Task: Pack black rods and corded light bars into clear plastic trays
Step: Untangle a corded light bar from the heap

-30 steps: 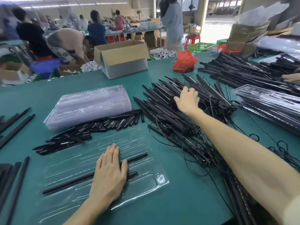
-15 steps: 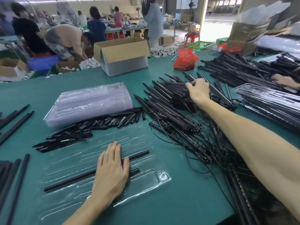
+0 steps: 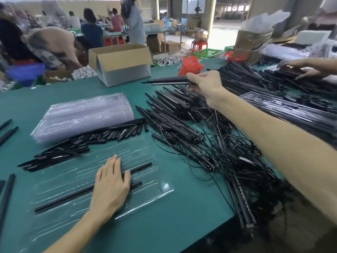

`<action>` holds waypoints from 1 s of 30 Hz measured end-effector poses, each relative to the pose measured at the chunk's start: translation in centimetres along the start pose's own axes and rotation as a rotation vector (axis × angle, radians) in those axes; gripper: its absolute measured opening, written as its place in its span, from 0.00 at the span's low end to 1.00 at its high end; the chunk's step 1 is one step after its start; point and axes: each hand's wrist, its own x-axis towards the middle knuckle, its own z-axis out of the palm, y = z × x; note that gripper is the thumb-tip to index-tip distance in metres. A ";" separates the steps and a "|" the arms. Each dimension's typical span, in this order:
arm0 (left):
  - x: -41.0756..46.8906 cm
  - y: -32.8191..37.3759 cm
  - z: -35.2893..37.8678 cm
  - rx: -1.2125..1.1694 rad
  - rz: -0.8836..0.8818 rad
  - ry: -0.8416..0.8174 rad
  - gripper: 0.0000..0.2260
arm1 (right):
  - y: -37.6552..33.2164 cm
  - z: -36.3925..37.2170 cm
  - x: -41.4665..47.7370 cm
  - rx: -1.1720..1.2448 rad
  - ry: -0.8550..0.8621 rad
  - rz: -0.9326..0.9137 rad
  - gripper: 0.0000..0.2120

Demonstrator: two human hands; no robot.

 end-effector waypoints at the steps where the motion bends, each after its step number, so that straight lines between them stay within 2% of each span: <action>1: 0.0 0.0 0.0 -0.001 0.000 -0.001 0.27 | 0.1 0.1 -0.6 -0.002 -0.021 -0.009 0.12; 7: -0.1 0.1 -0.2 -0.018 -0.008 0.004 0.27 | 1.5 -0.4 -3.1 0.086 -0.054 0.094 0.17; 12: -0.1 0.0 0.0 -0.018 -0.007 0.004 0.27 | 2.3 -1.4 -5.0 0.180 -0.072 0.145 0.14; 17: 0.2 0.1 0.3 -0.011 -0.012 0.002 0.28 | 1.7 -2.3 -6.5 0.384 -0.048 0.208 0.18; 30: 0.5 -0.2 0.8 -0.016 0.000 0.021 0.27 | -3.9 -1.2 -10.6 0.577 -0.237 0.059 0.08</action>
